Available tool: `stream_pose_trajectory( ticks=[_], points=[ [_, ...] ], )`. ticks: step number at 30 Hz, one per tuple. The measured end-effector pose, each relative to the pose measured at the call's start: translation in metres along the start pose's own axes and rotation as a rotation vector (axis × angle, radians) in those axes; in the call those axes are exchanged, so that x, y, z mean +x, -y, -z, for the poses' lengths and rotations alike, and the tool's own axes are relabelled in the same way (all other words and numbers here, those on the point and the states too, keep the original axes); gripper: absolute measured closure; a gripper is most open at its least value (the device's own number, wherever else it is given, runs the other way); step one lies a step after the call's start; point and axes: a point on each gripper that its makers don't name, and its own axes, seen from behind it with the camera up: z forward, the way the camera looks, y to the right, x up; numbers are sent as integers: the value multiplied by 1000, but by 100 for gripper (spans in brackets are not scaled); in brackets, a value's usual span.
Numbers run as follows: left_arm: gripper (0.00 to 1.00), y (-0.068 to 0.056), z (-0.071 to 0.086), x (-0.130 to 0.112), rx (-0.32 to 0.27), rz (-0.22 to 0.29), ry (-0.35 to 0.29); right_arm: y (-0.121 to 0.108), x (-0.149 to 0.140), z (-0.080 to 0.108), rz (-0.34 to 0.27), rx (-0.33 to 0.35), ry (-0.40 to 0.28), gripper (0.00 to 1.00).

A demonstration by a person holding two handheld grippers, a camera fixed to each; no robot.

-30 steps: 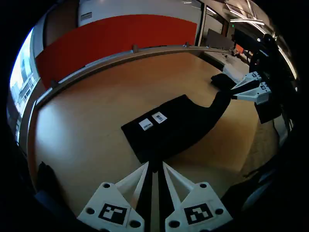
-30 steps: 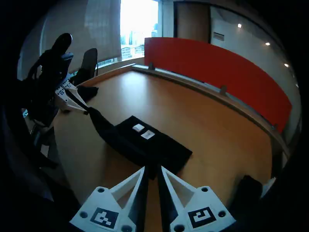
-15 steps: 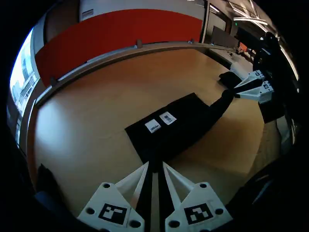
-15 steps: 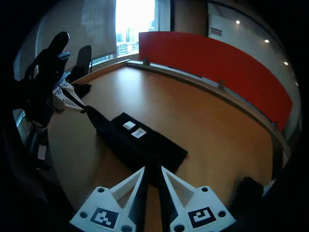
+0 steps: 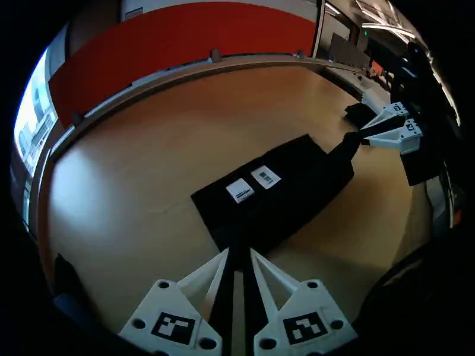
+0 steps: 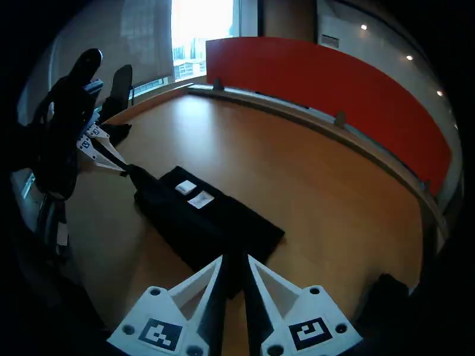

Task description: Fold towel

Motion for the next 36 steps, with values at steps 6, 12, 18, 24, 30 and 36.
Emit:
stream_pose_trajectory(
  ticks=[6,12,18,24,30,36],
  points=[
    [91,4,-13,-4,0,-1,18,-3,-5,-10,-13,3,15,84],
    [91,11,-28,-6,14,-5,21,-7,-13,-23,-40,-1,32,84],
    [91,13,-43,-6,22,-6,19,-12,-21,-36,-69,-12,50,84],
    [90,15,-55,-6,30,3,17,-15,-27,-43,-90,-20,59,84],
    [88,18,-59,-4,39,4,14,-18,-28,-48,-96,-30,60,84],
    [84,26,-63,0,68,-13,11,-21,-25,-54,-99,-37,57,83]
  ],
)
